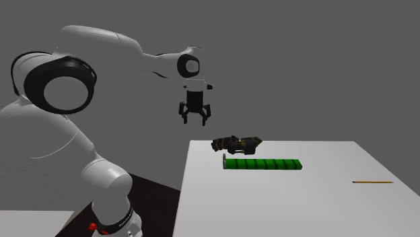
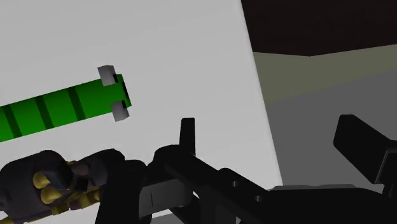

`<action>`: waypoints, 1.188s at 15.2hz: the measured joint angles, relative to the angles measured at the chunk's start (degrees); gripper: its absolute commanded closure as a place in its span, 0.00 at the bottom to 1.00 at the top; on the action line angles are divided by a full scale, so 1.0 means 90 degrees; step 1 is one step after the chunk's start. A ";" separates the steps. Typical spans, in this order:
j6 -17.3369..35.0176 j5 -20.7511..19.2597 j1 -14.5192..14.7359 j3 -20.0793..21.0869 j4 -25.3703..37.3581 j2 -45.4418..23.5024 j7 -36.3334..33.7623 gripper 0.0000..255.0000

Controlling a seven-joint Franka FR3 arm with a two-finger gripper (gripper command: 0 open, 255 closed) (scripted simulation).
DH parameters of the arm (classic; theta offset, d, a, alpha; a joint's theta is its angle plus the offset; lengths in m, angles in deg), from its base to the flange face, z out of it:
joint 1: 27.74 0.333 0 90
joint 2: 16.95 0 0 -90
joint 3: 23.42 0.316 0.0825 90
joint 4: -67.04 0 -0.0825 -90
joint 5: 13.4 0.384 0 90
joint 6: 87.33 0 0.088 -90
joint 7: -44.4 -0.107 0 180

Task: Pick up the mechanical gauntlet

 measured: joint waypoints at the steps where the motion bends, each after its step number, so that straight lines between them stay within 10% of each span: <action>1: 0.0032 -0.0008 -0.0045 -0.0083 0.0169 -0.0226 0.0106 0.00; 18: 0.0034 0.0472 -0.0975 -0.0831 0.3442 -0.3905 0.1539 0.00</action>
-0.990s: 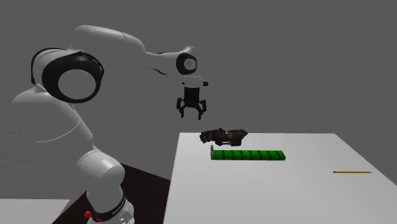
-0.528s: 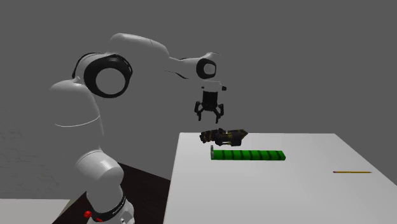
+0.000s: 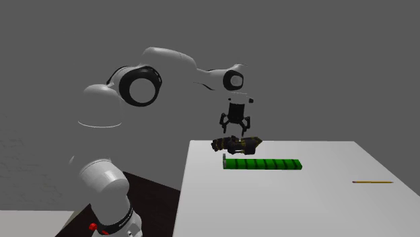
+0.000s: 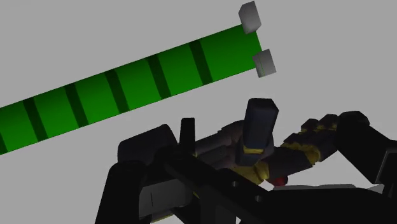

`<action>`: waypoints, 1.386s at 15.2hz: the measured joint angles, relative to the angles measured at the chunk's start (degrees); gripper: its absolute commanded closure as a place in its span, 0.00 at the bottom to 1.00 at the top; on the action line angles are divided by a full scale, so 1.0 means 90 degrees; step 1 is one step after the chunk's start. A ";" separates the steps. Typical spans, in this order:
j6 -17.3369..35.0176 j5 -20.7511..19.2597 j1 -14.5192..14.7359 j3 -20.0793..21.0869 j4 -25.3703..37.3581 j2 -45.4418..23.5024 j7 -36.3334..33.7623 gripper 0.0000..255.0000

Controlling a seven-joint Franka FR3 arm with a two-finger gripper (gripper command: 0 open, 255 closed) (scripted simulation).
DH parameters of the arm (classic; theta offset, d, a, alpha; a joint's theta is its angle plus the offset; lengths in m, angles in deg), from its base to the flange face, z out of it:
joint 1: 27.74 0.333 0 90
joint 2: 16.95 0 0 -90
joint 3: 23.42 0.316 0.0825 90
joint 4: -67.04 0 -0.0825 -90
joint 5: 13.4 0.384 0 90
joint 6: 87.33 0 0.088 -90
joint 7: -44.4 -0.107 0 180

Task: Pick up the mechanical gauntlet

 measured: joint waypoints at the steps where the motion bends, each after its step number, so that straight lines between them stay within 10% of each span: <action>1: 0.0071 0.0001 -0.0001 0.0001 -0.0066 -0.0009 -0.0009 0.00; 5: 0.0348 0.0026 -0.0020 0.0009 -0.0243 -0.0113 -0.0026 0.00; 6: 0.0379 0.0026 -0.0020 0.0010 -0.0274 -0.0114 -0.0030 1.00; 21: 0.0121 0.0001 -0.0003 0.0001 -0.0116 -0.0015 -0.0011 1.00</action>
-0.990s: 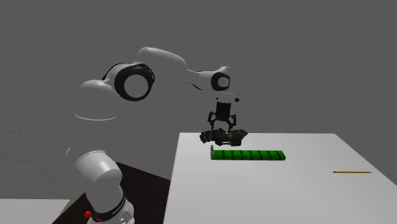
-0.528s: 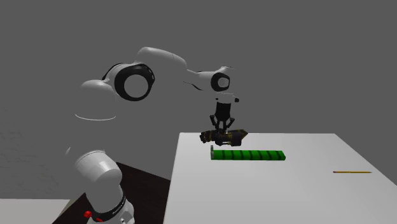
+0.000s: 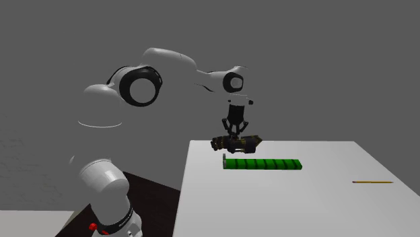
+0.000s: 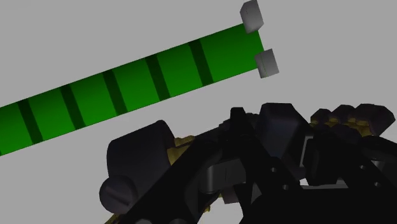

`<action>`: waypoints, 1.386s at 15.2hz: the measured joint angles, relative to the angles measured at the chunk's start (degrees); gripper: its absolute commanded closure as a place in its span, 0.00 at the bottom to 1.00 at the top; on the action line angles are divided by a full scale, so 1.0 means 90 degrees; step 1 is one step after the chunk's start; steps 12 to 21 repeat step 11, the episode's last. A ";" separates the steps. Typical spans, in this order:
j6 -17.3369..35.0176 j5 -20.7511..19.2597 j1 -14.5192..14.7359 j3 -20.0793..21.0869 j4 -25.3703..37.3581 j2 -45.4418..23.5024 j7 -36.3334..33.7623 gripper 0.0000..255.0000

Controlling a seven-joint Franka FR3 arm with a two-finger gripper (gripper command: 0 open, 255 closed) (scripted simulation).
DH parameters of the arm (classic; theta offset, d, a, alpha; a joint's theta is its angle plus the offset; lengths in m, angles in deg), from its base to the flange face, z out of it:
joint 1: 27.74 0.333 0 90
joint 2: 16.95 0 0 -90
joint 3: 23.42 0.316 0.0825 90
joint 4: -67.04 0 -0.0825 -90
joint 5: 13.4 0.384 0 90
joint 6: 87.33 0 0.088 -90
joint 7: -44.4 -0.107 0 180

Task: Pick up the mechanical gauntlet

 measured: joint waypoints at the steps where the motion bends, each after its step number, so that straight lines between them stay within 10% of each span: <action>1: -0.0079 -0.0004 -0.0002 -0.0004 0.0065 0.0016 0.0015 1.00; 21: -0.0832 -0.0030 -0.0012 -0.0030 0.0752 0.0098 0.0132 1.00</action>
